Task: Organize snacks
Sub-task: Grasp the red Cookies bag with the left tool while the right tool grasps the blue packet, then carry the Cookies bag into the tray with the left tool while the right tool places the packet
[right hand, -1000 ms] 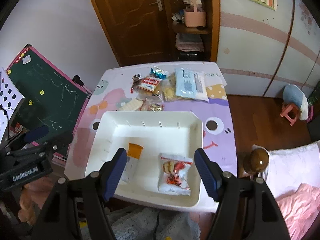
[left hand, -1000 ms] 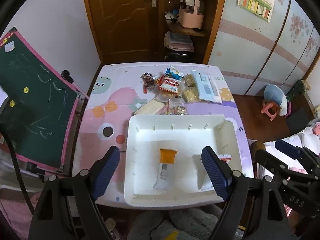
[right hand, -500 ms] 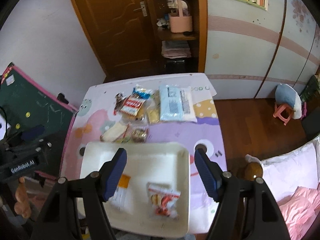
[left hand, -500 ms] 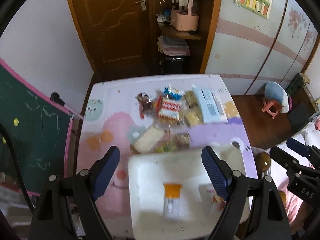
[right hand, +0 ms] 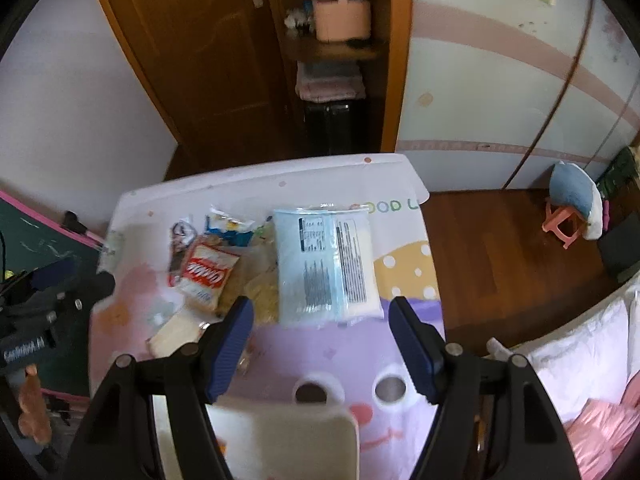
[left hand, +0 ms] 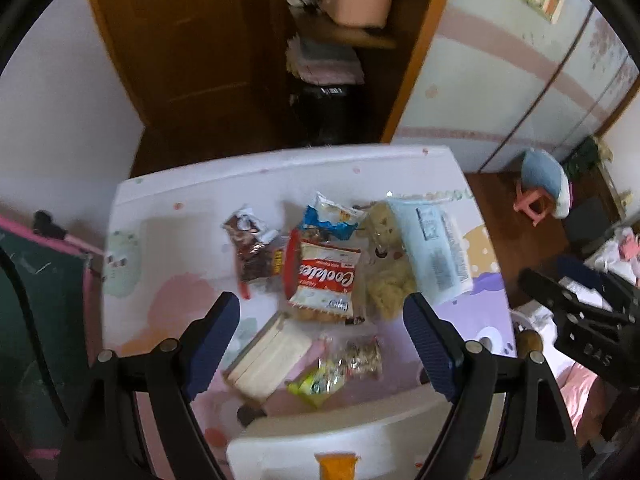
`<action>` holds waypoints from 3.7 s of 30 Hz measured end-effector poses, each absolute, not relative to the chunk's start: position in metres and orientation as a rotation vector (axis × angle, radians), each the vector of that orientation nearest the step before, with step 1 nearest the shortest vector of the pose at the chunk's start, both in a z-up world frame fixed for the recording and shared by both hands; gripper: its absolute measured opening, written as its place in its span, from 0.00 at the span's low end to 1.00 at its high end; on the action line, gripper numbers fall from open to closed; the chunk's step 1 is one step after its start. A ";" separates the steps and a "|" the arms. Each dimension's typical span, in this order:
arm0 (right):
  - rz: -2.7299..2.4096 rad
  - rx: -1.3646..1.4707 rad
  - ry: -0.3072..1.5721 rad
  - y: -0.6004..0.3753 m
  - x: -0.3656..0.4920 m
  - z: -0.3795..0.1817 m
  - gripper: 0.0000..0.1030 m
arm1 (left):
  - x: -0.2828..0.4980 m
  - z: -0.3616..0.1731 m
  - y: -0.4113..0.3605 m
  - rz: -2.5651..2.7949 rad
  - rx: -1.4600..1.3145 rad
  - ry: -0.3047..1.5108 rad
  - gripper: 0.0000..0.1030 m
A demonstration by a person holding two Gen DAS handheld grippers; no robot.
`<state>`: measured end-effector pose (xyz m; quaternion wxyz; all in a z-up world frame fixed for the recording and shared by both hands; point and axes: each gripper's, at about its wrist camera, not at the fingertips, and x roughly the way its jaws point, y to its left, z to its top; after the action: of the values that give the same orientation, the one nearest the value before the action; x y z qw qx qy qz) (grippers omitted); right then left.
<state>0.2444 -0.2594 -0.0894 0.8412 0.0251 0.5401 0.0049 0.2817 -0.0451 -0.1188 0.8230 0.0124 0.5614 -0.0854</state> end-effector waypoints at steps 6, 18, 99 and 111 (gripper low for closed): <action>0.038 0.058 1.254 -0.247 0.301 -0.152 0.68 | 0.316 -0.191 -0.069 -0.188 0.125 1.251 0.81; -0.086 -0.064 1.394 -0.221 0.348 -0.240 0.70 | 0.340 -0.264 -0.075 -0.165 0.115 1.333 0.80; 0.366 0.206 1.072 -0.227 -0.013 -0.023 0.06 | -0.005 -0.061 -0.040 -0.110 0.030 1.137 0.43; 0.367 0.177 1.106 -0.222 -0.005 -0.035 0.06 | 0.001 -0.082 -0.039 -0.090 0.028 1.201 0.43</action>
<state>-0.0053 -0.2219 -0.0350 0.8312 0.0834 0.5216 0.1732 0.0013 -0.0387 -0.0817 0.8241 0.0134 0.5648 -0.0421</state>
